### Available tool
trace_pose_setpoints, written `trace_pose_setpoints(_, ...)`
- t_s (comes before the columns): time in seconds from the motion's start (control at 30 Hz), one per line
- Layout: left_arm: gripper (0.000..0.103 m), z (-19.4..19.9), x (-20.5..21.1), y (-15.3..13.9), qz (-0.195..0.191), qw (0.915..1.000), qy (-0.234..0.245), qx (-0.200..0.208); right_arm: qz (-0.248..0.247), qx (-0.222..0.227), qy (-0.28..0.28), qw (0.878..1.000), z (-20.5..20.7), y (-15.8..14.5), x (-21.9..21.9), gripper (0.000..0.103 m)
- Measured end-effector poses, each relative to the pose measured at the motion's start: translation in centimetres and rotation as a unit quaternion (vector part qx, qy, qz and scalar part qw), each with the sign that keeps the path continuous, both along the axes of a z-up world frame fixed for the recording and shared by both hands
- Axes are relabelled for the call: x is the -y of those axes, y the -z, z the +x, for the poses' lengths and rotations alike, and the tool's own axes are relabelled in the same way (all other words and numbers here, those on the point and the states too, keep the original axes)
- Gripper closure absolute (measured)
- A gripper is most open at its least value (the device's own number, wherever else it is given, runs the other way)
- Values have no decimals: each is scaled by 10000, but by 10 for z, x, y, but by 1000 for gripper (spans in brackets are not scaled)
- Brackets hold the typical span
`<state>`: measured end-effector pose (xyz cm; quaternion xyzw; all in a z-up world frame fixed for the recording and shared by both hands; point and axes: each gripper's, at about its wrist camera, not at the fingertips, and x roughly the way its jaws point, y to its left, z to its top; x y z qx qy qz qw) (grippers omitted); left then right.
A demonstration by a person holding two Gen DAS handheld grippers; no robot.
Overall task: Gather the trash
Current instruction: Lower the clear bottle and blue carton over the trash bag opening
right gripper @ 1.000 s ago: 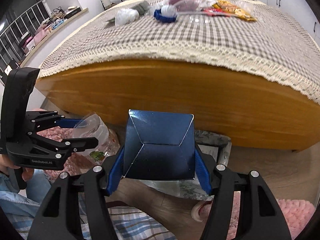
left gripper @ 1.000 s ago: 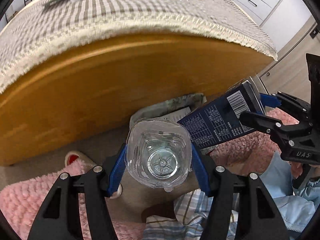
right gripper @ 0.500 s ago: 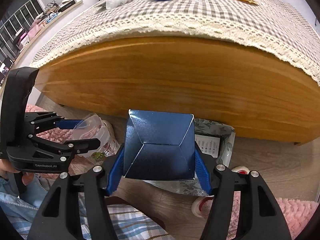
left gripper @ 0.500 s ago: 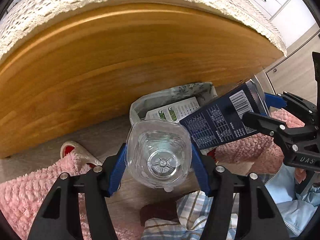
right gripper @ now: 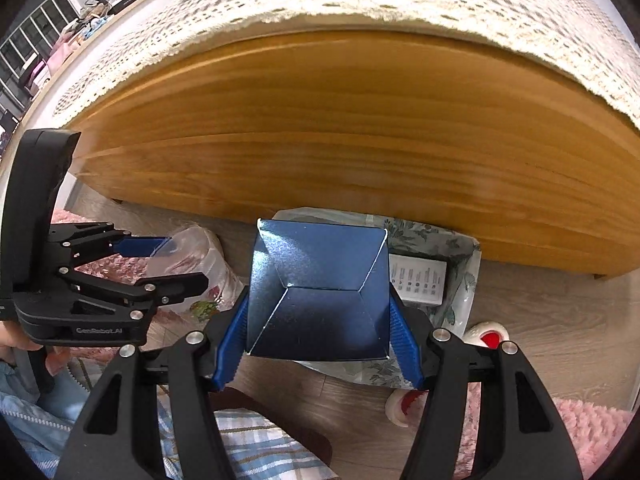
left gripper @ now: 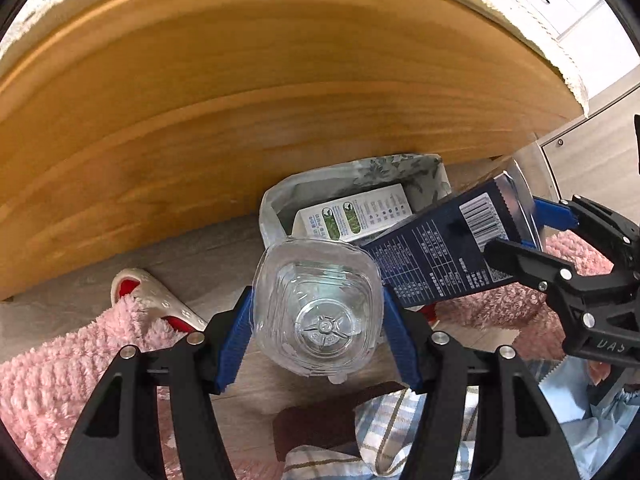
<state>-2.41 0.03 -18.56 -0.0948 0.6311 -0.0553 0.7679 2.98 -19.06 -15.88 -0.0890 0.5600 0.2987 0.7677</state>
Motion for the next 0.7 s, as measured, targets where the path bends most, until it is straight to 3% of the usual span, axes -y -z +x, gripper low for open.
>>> trace_pose_setpoints(0.5,44,18,15,41,-137,9999,20,2,-330,-251,257,9988,9,47,-8,42)
trace_pose_setpoints(0.7,44,25,32,71,133,9994,300,59,-510,-572,476,9959,18,79,-8,42)
